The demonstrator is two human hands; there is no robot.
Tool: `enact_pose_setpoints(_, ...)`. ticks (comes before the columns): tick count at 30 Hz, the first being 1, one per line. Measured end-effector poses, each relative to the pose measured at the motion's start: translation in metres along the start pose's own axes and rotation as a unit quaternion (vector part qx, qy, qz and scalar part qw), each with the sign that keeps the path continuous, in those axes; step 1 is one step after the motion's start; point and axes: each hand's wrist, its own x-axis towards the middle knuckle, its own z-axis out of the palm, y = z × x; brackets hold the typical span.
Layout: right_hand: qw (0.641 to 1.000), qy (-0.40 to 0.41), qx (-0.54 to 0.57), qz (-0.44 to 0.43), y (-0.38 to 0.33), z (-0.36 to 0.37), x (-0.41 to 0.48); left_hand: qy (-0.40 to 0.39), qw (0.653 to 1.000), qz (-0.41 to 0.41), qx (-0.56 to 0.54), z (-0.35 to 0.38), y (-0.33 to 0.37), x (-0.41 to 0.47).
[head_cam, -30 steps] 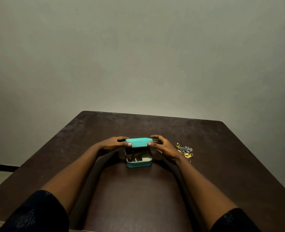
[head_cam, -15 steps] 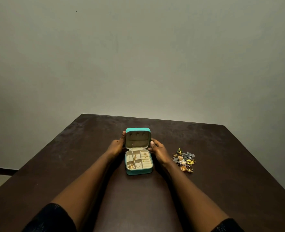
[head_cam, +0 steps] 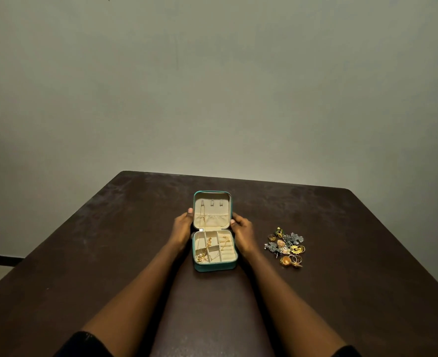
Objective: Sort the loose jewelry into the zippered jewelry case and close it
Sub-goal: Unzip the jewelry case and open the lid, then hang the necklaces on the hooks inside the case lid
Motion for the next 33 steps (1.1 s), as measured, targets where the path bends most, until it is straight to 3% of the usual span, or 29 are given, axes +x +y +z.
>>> enact_pose_setpoints(5, 0.999, 0.049, -0.016, 0.004, 0.016, 0.008, 0.011, 0.023, 0.999, -0.012, -0.018, 0.006, -0.008, 0.007)
enact_pose_setpoints(12, 0.990, 0.116, -0.071, 0.023, 0.017, 0.014, 0.009, 0.068, 0.989, 0.010, 0.131, 0.007, -0.021, 0.027)
enact_pose_setpoints(23, 0.990, 0.134, -0.032, 0.001, 0.027, 0.010, 0.015, 0.100, 0.968, 0.074, 0.217, 0.009, -0.018, 0.022)
enact_pose_setpoints(33, 0.988, 0.152, -0.016, 0.004, 0.021, 0.009, 0.013, 0.107, 0.970, 0.074, 0.207, 0.009, -0.020, 0.024)
